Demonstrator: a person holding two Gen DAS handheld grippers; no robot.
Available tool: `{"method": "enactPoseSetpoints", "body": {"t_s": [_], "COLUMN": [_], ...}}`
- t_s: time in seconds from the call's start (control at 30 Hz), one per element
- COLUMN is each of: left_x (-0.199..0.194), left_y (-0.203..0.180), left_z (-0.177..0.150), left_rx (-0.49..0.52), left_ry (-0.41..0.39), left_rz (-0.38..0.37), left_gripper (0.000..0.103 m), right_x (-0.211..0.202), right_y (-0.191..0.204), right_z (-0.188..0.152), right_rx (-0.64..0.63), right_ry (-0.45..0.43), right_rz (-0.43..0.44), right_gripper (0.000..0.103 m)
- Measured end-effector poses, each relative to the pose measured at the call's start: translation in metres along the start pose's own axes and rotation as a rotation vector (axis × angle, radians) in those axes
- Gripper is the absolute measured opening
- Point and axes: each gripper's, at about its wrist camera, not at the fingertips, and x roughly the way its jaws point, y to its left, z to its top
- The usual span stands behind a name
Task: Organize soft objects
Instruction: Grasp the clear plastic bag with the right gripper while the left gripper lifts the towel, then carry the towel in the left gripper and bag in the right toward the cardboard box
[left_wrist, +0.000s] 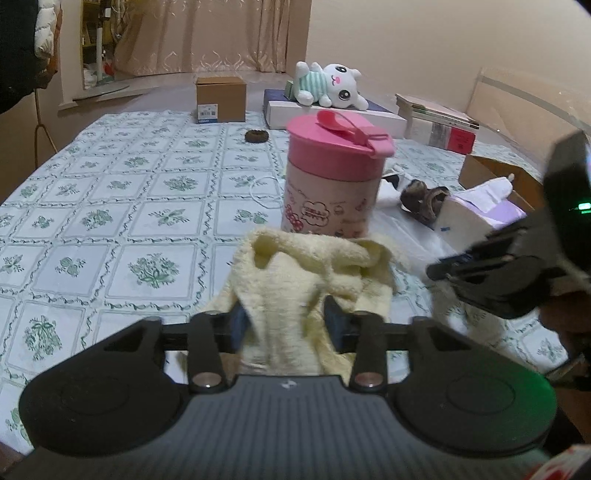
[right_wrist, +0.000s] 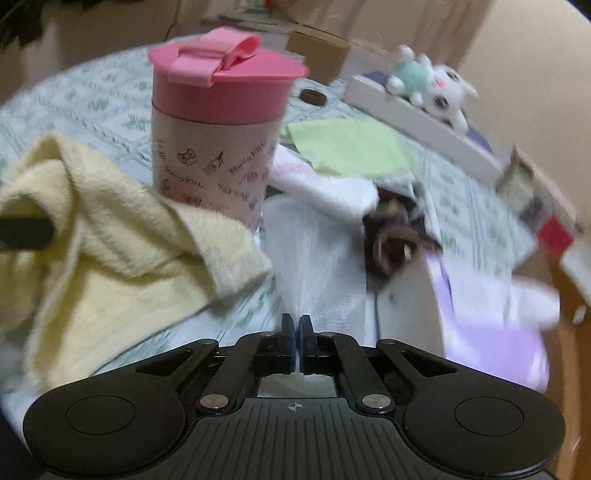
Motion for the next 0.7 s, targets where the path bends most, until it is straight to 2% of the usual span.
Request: {"method": "enactPoseSetpoints", "body": {"t_s": [0.07, 0.23, 0.5, 0.6, 0.7], "left_x": [-0.001, 0.006, 0.036, 0.047, 0.058], "left_y": [-0.003, -0.018, -0.046, -0.05, -0.046], "left_z": [0.0, -0.002, -0.01, -0.011, -0.013], "left_rx": [0.002, 0.057, 0.228, 0.29, 0.32], "left_ry": [0.002, 0.028, 0.106, 0.118, 0.137], "left_rz": [-0.005, -0.004, 0.112, 0.178, 0.193], "left_gripper": [0.066, 0.076, 0.076, 0.075, 0.07], "right_x": [-0.016, -0.046, -0.057, -0.056, -0.053], "right_y": [-0.006, -0.018, -0.02, -0.02, -0.021], "right_z": [-0.013, -0.04, -0.052, -0.055, -0.056], "right_rx": [0.077, 0.199, 0.25, 0.254, 0.258], "right_ry": [0.007, 0.006, -0.009, -0.021, -0.032], "right_rz": [0.035, 0.058, 0.084, 0.093, 0.096], "right_gripper": [0.002, 0.002, 0.002, 0.002, 0.002]}}
